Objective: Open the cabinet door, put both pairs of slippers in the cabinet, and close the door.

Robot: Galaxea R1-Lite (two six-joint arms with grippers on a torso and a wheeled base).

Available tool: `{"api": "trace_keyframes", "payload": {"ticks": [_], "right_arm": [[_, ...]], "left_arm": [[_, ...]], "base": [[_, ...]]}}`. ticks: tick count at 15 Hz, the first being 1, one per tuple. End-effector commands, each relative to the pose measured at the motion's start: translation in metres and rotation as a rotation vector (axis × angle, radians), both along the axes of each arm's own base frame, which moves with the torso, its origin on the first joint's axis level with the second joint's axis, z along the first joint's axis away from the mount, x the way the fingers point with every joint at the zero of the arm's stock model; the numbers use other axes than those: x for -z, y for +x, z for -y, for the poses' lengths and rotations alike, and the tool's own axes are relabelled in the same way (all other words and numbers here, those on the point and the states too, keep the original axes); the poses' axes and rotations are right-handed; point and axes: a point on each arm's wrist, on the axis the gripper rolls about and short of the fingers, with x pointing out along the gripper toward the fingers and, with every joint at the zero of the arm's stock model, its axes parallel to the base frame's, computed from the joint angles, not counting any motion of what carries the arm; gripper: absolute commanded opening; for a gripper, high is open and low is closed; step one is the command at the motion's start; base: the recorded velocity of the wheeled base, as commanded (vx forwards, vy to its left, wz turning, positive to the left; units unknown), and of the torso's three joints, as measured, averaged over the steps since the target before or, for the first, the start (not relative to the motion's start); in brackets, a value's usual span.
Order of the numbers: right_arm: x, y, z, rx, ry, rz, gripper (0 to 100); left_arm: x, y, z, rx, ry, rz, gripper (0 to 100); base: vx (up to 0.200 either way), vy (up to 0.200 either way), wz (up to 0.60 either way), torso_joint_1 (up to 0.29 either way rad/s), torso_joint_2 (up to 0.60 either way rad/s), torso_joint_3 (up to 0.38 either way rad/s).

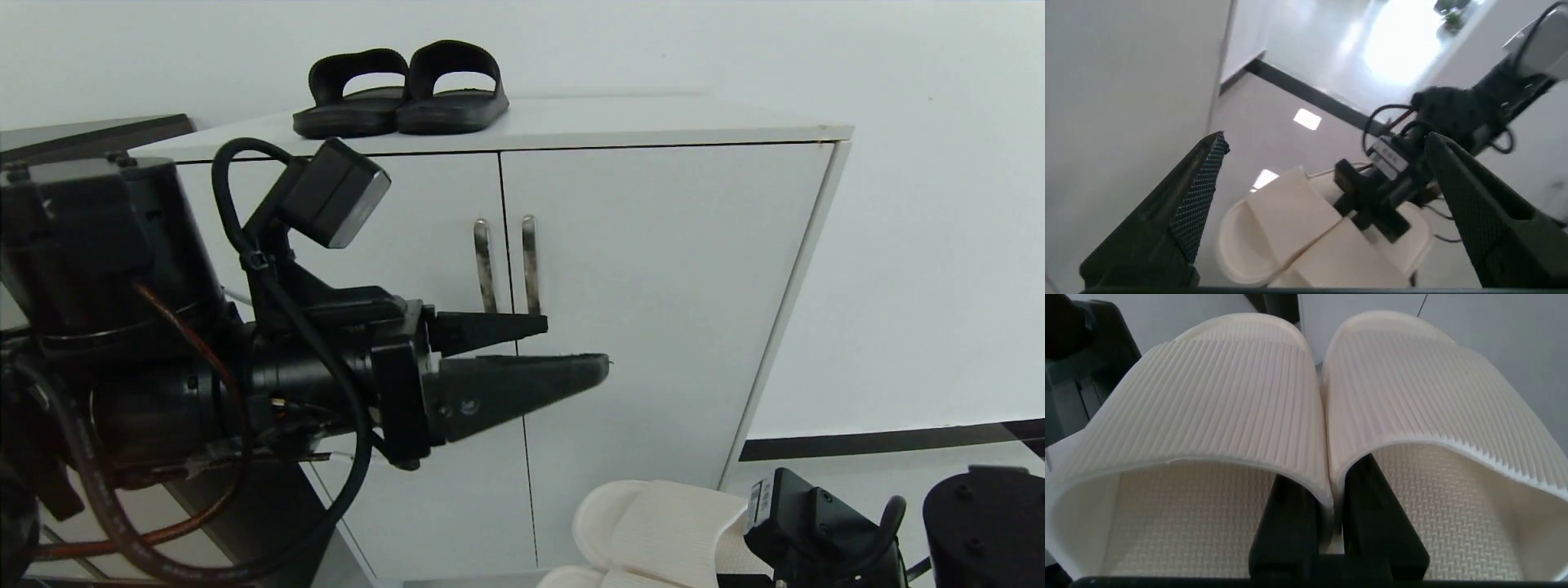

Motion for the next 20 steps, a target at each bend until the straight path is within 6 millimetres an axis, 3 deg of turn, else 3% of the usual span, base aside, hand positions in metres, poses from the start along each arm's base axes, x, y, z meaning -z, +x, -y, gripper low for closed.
{"api": "trace_keyframes", "payload": {"ticks": [1,8,20], "right_arm": [[0.0,0.0,0.0,-0.002,0.001,0.001,0],[0.001,0.0,-0.001,-0.011,-0.009,0.009,0],[0.0,-0.001,-0.001,-0.018,-0.015,0.022,0]], "left_arm": [[-0.006,0.018,-0.01,-0.046,-0.024,-0.025,100],[-0.003,0.05,0.004,-0.27,0.012,0.046,100],[0.015,0.082,0.021,-0.365,0.053,0.01,100]], "base": [[0.0,0.0,0.0,0.0,0.0,0.0],[0.0,0.0,0.0,0.0,0.0,0.0],[0.0,0.0,0.0,0.0,0.0,0.0]]}}
